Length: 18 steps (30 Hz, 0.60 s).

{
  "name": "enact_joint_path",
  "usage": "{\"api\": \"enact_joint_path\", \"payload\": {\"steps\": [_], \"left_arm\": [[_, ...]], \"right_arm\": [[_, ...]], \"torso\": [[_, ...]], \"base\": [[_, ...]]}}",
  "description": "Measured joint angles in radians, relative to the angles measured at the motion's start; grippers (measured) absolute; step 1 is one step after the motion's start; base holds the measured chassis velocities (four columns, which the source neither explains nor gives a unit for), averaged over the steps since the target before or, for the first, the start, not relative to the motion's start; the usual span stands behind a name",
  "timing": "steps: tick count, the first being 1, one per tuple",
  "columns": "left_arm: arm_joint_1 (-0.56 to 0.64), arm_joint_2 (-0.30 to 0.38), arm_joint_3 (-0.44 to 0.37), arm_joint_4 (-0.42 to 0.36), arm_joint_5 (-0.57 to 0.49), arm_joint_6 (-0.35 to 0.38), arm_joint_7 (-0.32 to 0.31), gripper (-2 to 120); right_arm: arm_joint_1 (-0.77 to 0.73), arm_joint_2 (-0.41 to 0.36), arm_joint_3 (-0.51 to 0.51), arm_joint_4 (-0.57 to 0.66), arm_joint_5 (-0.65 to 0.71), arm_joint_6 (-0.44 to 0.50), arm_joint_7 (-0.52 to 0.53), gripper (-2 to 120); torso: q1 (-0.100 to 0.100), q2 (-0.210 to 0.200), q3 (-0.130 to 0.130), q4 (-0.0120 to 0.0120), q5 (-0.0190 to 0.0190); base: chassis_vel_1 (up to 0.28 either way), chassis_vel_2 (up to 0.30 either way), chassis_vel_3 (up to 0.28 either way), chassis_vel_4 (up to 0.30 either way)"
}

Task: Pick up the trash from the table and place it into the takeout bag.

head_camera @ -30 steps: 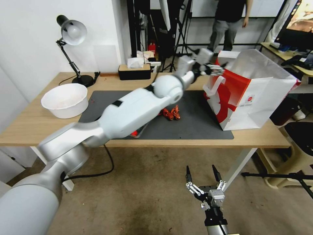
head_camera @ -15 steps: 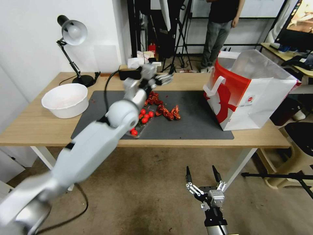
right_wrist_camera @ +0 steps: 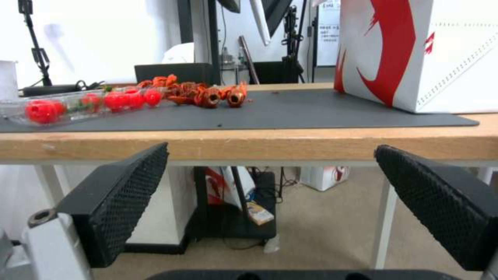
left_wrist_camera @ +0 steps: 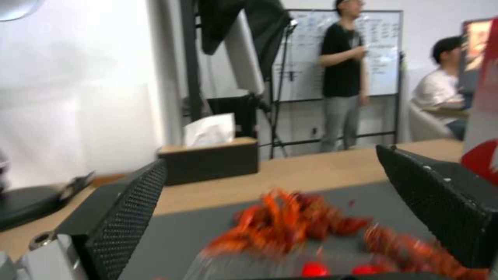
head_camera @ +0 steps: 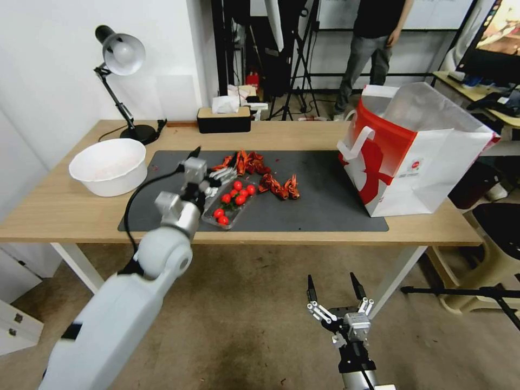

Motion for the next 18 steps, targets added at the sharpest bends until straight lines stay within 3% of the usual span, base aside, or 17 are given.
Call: {"api": "enact_joint_path", "payload": {"steps": [7, 18], "left_arm": [[0.186, -0.037, -0.098, -0.034, 0.099, -0.059, 0.002, 100], [0.428, -0.066, -0.231, -0.086, 0.155, -0.147, 0.004, 100]], "right_arm": [[0.006, -0.014, 0.0, 0.009, 0.009, -0.007, 0.002, 100], [0.018, -0.016, -0.004, 0.024, 0.016, -0.02, -0.008, 100]], "torso": [[0.0, 0.0, 0.0, -0.0001, 0.0003], [0.0, 0.0, 0.0, 0.0001, 0.0001]], "base": [[0.0, 0.0, 0.0, 0.0], [0.0, 0.0, 0.0, 0.0]]}}
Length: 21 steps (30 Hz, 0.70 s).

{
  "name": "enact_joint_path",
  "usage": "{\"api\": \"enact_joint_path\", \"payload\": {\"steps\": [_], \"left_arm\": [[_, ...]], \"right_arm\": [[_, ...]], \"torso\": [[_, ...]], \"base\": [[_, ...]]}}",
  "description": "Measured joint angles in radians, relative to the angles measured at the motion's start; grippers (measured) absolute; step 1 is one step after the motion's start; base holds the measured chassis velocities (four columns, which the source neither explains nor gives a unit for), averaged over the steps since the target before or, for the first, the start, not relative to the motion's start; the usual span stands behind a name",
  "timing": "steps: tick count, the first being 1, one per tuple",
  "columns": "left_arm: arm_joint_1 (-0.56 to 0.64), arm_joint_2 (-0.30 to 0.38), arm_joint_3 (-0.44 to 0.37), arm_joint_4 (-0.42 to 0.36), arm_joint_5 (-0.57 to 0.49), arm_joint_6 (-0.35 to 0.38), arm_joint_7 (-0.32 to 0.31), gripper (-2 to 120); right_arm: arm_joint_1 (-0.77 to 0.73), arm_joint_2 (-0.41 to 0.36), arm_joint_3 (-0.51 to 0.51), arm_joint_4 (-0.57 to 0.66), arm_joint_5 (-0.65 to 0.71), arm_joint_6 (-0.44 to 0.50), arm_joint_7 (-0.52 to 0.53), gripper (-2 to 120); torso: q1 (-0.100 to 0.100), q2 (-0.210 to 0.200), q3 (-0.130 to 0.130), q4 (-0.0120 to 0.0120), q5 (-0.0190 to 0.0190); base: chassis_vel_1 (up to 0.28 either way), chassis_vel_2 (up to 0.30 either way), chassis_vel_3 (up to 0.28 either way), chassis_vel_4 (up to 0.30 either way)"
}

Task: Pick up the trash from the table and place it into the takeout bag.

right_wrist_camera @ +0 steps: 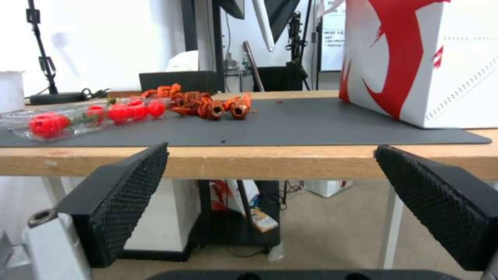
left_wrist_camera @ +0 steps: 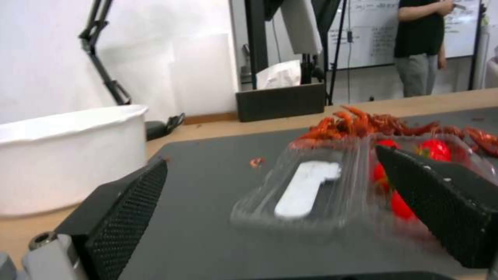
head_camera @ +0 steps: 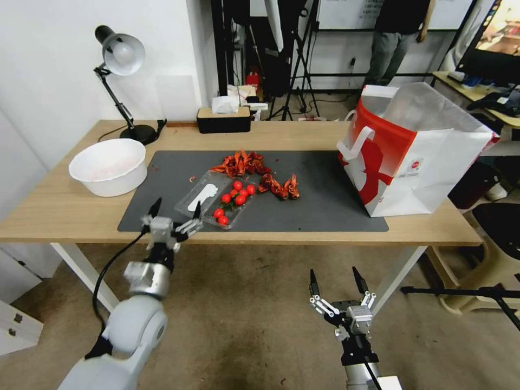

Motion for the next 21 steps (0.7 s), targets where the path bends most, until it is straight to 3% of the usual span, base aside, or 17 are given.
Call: {"api": "enact_joint_path", "payload": {"steps": [10, 21], "left_arm": [[0.118, -0.045, 0.0, -0.001, 0.064, -0.088, 0.0, 100], [0.168, -0.078, -0.006, 0.018, 0.079, -0.141, 0.0, 100]], "right_arm": [[0.023, 0.024, 0.001, -0.007, -0.004, -0.003, 0.003, 100], [0.043, 0.024, 0.017, -0.001, 0.027, -0.003, 0.007, 100]], "torso": [[0.0, 0.0, 0.0, -0.0002, 0.0], [0.0, 0.0, 0.0, -0.0002, 0.0001]], "base": [[0.0, 0.0, 0.0, 0.0], [0.0, 0.0, 0.0, 0.0]]}}
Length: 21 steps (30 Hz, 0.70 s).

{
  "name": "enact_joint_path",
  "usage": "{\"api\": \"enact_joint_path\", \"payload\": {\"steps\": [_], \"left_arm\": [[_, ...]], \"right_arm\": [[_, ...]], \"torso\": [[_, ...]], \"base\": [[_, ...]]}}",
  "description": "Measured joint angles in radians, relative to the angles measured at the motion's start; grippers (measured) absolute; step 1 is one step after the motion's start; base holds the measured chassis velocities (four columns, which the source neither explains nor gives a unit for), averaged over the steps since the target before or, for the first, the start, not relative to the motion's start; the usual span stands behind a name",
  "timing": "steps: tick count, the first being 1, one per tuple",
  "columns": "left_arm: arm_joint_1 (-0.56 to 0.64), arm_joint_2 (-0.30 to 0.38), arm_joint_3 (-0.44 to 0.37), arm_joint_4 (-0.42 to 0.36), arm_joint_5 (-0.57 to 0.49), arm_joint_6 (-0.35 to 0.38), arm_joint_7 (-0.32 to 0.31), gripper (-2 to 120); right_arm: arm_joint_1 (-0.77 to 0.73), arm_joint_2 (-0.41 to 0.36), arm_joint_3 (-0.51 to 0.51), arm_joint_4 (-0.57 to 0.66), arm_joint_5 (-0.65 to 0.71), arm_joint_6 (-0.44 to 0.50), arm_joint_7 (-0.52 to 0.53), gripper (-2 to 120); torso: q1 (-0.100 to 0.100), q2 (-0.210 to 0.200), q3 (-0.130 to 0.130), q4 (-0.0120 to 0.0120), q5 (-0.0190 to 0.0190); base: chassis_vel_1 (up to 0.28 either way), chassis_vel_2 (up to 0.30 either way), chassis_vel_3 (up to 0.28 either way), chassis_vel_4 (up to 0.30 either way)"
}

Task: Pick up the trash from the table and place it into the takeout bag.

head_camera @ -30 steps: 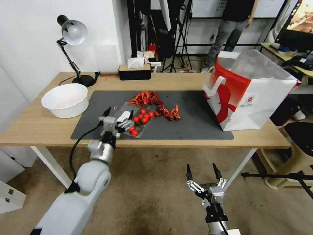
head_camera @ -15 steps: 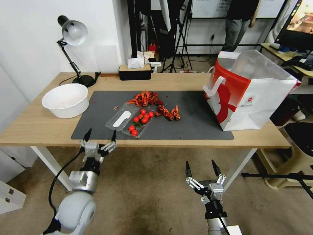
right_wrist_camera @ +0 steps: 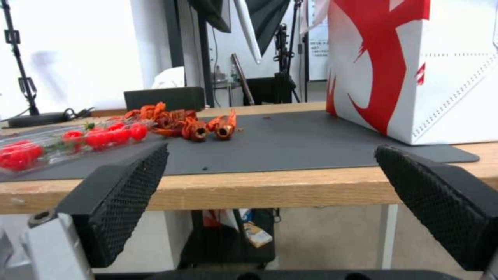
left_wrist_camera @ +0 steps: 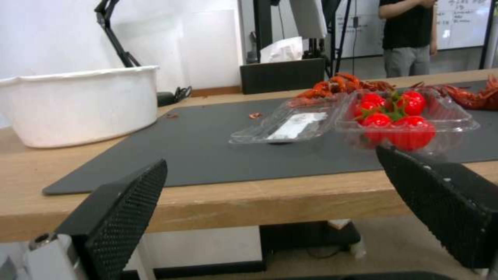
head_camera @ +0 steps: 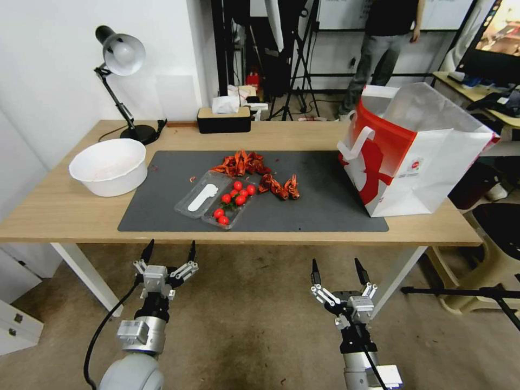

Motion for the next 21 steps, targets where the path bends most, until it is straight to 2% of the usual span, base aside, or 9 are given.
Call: {"api": "enact_joint_path", "payload": {"steps": [21], "left_arm": [[0.002, 0.003, -0.014, 0.015, -0.036, -0.008, 0.004, 100]], "right_arm": [[-0.001, -0.014, 0.003, 0.008, 0.027, -0.008, -0.013, 100]], "torso": [[0.0, 0.0, 0.0, -0.0001, -0.0001]], "base": [[0.0, 0.0, 0.0, 0.0]]}}
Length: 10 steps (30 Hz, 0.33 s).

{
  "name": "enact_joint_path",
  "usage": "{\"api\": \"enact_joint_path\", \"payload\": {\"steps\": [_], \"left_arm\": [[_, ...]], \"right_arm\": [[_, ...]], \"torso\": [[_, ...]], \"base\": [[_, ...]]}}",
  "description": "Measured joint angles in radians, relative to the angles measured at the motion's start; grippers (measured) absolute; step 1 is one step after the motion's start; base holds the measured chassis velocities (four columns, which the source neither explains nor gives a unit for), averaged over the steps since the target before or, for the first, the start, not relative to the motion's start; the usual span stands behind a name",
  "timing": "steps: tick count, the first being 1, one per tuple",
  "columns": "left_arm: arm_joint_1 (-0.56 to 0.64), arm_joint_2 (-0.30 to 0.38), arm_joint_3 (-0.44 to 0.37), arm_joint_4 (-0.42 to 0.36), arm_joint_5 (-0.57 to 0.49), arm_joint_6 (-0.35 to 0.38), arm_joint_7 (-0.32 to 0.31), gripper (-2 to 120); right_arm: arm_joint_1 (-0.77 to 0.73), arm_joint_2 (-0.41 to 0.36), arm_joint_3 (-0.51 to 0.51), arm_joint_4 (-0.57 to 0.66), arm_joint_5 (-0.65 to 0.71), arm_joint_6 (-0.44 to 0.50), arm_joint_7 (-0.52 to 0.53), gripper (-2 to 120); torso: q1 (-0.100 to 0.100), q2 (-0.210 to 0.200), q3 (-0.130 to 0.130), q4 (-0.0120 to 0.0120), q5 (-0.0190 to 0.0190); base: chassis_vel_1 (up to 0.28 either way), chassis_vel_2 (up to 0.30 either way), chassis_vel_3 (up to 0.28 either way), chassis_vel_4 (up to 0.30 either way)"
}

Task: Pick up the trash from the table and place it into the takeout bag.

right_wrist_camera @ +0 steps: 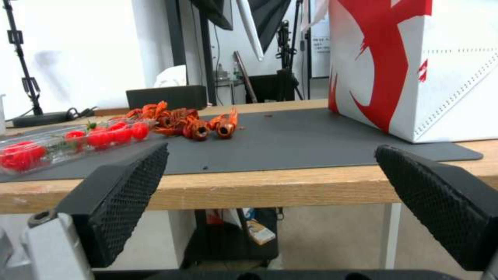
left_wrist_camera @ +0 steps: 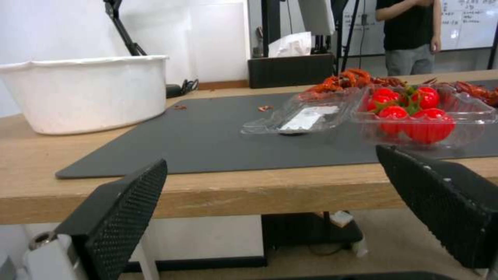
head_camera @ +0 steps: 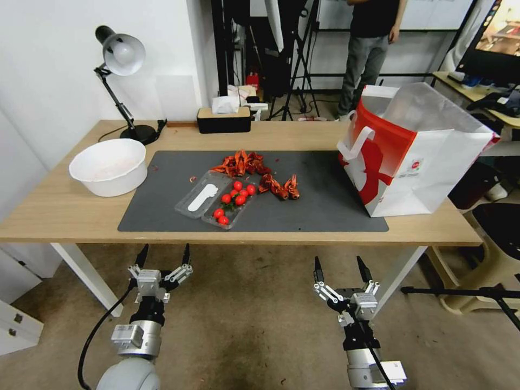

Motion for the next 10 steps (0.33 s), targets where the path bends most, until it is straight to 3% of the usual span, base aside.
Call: {"api": "enact_joint_path", "payload": {"steps": [10], "left_arm": [[-0.001, 0.001, 0.0, 0.0, 0.0, 0.001, 0.0, 100]], "right_arm": [[0.0, 0.0, 0.0, 0.0, 0.0, 0.0, 0.0, 100]], "torso": [[0.0, 0.0, 0.0, 0.0, 0.0]], "base": [[0.0, 0.0, 0.0, 0.0]]}}
